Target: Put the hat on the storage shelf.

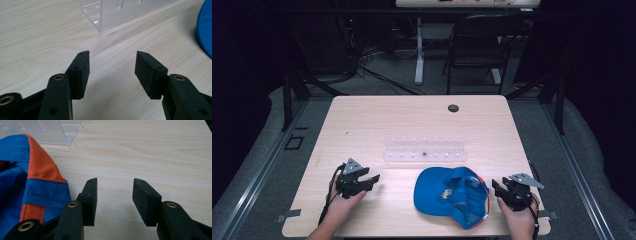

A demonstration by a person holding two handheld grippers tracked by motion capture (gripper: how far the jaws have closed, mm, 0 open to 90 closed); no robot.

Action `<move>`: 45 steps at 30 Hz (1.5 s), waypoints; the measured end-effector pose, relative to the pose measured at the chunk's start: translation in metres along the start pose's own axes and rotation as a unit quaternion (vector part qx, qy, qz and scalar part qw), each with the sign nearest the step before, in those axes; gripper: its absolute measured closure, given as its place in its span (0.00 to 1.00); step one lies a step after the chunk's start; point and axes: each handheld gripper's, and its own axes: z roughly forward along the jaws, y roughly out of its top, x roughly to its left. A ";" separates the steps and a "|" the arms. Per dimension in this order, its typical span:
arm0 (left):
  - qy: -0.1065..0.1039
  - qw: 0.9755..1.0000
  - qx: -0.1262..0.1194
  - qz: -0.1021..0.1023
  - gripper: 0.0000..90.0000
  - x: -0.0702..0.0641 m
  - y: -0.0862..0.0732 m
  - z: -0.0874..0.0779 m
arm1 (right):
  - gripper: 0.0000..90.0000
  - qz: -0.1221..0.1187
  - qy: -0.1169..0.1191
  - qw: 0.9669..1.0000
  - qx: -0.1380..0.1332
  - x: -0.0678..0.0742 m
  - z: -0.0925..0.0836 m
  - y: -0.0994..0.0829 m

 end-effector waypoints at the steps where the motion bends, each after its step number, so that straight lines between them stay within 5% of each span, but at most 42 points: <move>1: 0.001 1.000 0.000 0.000 0.51 0.000 0.000 0.000 | 0.61 0.001 0.002 1.000 -0.001 0.001 0.000 0.000; 18: 0.007 1.000 -0.013 0.002 0.51 0.001 0.001 -0.006 | 0.67 -0.009 0.024 0.999 0.022 0.018 -0.003 0.016; 23: 0.005 1.000 -0.015 0.004 0.51 0.002 0.001 -0.008 | 0.67 0.007 0.054 0.998 0.036 0.018 -0.009 0.024; 29: 0.004 1.000 -0.012 0.004 0.51 0.000 0.001 -0.007 | 0.65 0.020 0.061 0.997 0.048 0.015 -0.020 0.038; 45: 0.002 1.000 -0.010 0.013 0.51 -0.006 0.001 -0.007 | 0.71 0.024 0.100 0.988 0.115 0.019 -0.035 0.060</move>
